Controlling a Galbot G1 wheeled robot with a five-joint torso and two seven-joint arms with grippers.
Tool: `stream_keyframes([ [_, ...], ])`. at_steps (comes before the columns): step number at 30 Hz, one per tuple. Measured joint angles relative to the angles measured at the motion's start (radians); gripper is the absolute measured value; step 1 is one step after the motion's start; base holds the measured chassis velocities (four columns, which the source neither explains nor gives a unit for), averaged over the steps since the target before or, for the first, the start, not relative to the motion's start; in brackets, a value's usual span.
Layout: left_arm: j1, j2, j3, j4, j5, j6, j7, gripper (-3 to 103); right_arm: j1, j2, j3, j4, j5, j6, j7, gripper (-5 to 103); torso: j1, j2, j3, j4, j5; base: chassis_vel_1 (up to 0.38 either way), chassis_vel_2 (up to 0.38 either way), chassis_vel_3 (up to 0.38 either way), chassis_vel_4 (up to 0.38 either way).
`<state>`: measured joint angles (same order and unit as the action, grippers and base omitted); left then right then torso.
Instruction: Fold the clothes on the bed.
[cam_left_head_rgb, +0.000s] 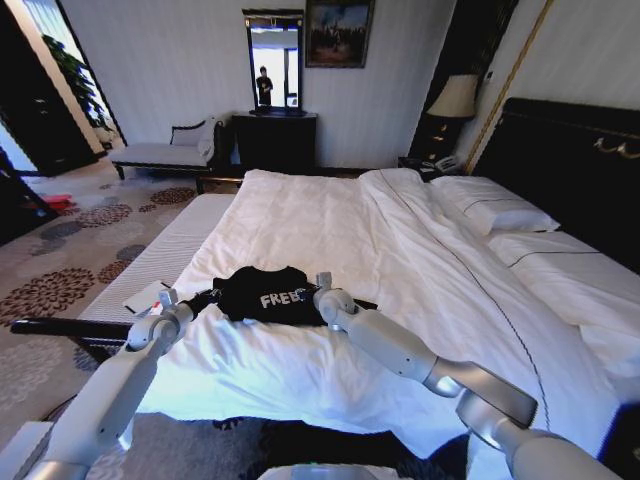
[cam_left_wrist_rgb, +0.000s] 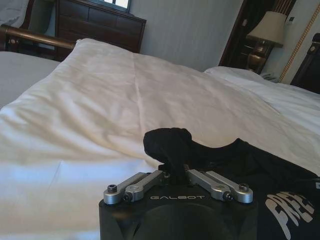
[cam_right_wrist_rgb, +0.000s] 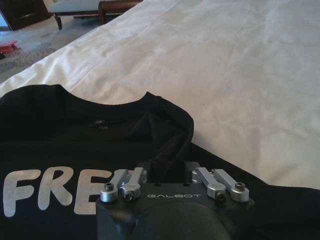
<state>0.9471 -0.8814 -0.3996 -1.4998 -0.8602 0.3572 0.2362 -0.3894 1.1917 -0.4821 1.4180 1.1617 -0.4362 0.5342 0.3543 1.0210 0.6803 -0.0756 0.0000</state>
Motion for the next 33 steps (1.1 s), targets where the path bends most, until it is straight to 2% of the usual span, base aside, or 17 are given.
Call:
stream_keyframes([
  [1,0.000,0.000,0.000,0.000,0.000,0.000,0.000,2,-0.003,-0.004,0.001,0.001,-0.003,0.007,-0.008,30,0.000,0.000,0.000,0.0001,0.0000,0.000,0.000,0.000,0.000],
  [3,0.000,0.000,0.000,0.000,0.000,-0.001,0.000,2,-0.006,-0.008,0.003,0.003,-0.008,0.014,-0.018,30,0.000,0.000,0.000,0.0001,0.0000,0.000,0.000,0.000,0.000],
  [6,-0.001,0.001,0.000,0.000,0.001,-0.001,0.000,2,-0.018,-0.023,0.011,0.014,-0.017,0.035,-0.039,13,0.000,0.000,0.000,0.0000,0.0000,0.000,0.000,0.000,0.000],
  [7,-0.001,0.001,0.000,0.000,0.001,-0.001,0.000,2,-0.018,-0.023,0.011,0.014,-0.017,0.035,-0.039,13,0.000,0.000,0.000,0.0000,0.0000,0.000,0.000,0.000,0.000],
  [9,-0.001,0.003,0.000,0.000,0.001,-0.001,0.000,2,-0.028,-0.032,0.019,0.025,-0.019,0.049,-0.046,3,0.000,0.000,0.000,0.0001,0.0000,0.000,0.000,0.000,0.000],
  [10,-0.001,0.004,-0.001,-0.002,0.001,-0.002,0.000,2,-0.035,-0.036,0.025,0.031,-0.020,0.059,-0.049,2,0.000,0.000,0.000,0.0001,0.0000,0.000,0.000,0.000,0.000],
  [16,-0.001,0.016,-0.009,-0.012,-0.002,-0.004,0.001,2,-0.061,-0.059,0.063,0.064,-0.033,0.119,-0.071,1,0.000,0.000,0.000,0.0001,0.0000,0.000,0.000,0.000,0.000],
  [21,-0.001,0.041,-0.036,-0.038,-0.024,-0.013,-0.005,2,-0.082,-0.098,0.142,0.144,-0.061,0.182,-0.079,1,0.000,0.000,0.000,0.0003,0.0000,0.000,0.000,0.000,0.000],
  [25,0.006,0.075,-0.078,-0.107,-0.075,-0.026,-0.049,2,-0.096,-0.151,0.236,0.225,-0.102,0.256,-0.102,1,0.000,0.000,0.000,0.0001,0.0001,0.000,0.000,0.000,0.000],
  [27,0.011,0.082,-0.089,-0.126,-0.090,-0.026,-0.059,2,-0.099,-0.162,0.253,0.242,-0.101,0.266,-0.105,1,0.000,0.000,0.000,0.0000,0.0001,0.000,0.000,0.000,0.000],
  [33,0.052,0.145,-0.188,-0.280,-0.169,-0.023,-0.100,2,-0.129,-0.238,0.365,0.375,-0.044,0.324,-0.119,1,0.000,0.000,0.000,0.0002,0.0001,0.000,0.000,0.000,0.000],
])
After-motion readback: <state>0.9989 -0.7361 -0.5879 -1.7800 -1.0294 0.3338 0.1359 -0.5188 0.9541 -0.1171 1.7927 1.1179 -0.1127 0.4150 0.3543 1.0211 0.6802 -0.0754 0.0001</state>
